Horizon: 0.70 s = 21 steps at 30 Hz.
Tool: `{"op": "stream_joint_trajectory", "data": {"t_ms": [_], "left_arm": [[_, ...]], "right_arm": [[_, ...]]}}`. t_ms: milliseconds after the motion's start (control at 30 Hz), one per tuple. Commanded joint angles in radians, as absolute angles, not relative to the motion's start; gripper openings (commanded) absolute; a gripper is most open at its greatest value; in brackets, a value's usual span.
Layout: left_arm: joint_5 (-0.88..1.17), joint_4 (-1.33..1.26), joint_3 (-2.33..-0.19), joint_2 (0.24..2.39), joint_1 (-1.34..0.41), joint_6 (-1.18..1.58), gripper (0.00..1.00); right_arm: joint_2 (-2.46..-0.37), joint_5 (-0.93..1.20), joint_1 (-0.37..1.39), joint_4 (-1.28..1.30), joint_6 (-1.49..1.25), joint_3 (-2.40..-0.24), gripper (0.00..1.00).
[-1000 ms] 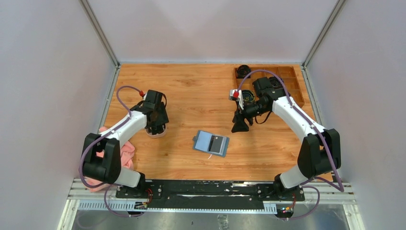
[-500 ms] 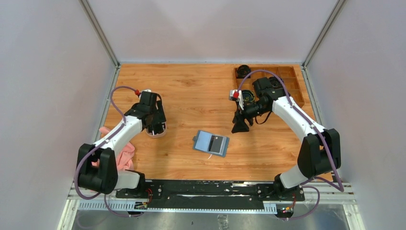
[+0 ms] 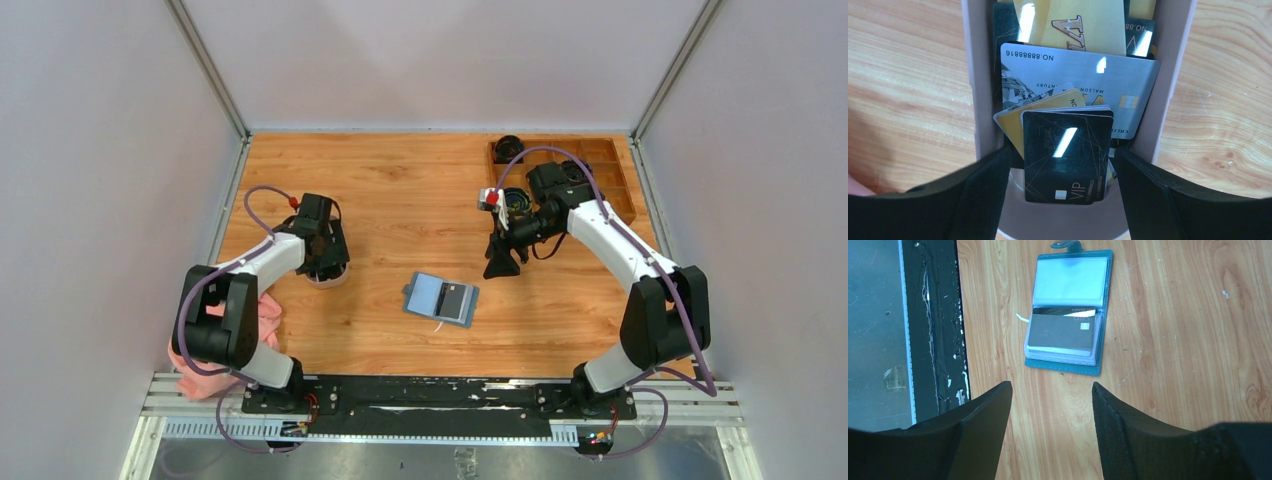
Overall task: Put the credit cards into the card holder
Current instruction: Pick up the credit card from the storage box.
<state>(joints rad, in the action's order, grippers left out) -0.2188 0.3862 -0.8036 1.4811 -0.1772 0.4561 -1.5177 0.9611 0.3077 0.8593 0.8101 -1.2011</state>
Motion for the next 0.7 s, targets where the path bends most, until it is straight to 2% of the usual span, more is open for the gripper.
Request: {"op": "stream_joint_trajectory", "data": {"t_ms": [0,533,667], "left_arm": [[-0.206,0.356,-0.790,1.522,-0.167,0.475,0.82],[-0.250,0.406,-0.756,1.548,-0.167,0.645,0.85],[-0.248,0.374,-0.740,1.565,-0.167,0.653,0.74]], "right_arm": [[-1.528,0.985,0.291,0.890,0.836,-1.197,0.64],[-1.538,0.992,0.291,0.901,0.846,-1.201,0.64],[-1.539,0.994,0.291,0.907,0.849,-1.203,0.64]]}}
